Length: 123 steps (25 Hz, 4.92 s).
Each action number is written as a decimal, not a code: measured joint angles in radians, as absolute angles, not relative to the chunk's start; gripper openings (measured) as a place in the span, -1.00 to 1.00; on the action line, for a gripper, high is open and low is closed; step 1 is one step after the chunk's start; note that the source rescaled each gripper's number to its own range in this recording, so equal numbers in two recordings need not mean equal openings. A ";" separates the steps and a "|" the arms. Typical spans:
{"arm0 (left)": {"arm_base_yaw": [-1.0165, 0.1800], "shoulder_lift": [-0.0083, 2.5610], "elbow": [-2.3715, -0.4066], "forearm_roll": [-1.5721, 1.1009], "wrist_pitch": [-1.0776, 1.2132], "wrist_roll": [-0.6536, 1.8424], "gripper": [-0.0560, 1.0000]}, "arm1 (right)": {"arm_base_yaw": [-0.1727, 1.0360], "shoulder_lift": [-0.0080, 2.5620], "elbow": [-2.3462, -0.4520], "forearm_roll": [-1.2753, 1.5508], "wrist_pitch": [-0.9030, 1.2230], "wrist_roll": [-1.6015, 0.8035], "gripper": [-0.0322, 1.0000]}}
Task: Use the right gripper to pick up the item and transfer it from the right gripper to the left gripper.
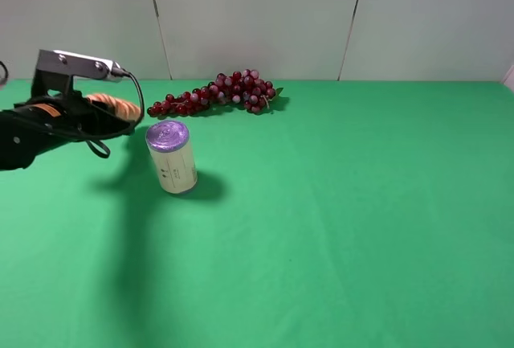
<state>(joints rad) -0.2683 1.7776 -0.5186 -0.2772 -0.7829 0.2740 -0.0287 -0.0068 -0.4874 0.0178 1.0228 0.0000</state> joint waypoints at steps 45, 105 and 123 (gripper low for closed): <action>-0.268 1.324 -0.609 -0.360 -0.249 0.437 1.00 | -0.029 -0.007 -0.487 0.018 1.023 0.000 1.00; -0.268 0.064 -0.493 0.010 1.059 0.020 1.00 | -0.029 -0.007 -0.487 0.018 1.023 0.000 1.00; -0.268 -0.007 -0.491 -0.008 1.058 0.020 1.00 | -0.029 -0.007 -0.487 0.018 1.023 0.000 1.00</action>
<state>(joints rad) -0.2683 -0.0070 -0.4915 -0.0078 1.0578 0.0199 -0.0287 -0.0068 -0.4874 0.0178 1.0228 0.0000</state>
